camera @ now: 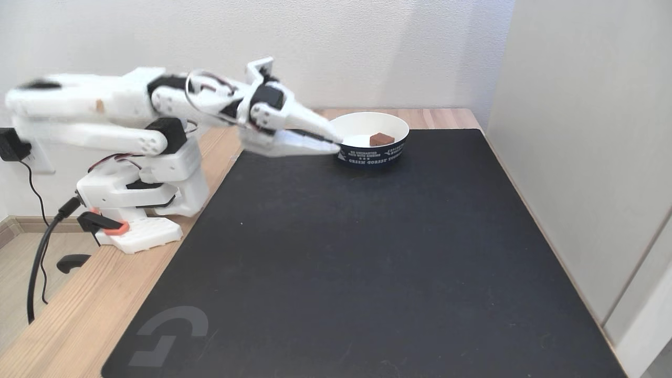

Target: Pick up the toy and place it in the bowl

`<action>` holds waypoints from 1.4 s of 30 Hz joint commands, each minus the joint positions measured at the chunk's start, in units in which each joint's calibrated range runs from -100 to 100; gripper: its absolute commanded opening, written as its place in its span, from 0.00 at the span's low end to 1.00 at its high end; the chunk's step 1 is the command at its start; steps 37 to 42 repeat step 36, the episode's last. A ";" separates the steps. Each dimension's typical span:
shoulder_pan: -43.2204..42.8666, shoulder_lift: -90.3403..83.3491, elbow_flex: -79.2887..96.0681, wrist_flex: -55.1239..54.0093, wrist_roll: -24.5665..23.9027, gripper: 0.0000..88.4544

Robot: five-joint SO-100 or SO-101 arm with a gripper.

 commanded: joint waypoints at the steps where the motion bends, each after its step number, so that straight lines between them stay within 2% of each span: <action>1: 1.58 -12.48 5.96 9.33 0.34 0.02; 5: 2.92 -18.73 5.87 24.99 0.44 0.02; 6: 2.67 -19.98 5.78 31.68 1.69 0.02; 8: 2.42 -20.07 5.78 35.58 3.83 0.02; 12: 0.33 -20.07 5.69 36.00 4.93 0.03; 42: 0.33 -20.07 5.69 36.00 4.51 0.03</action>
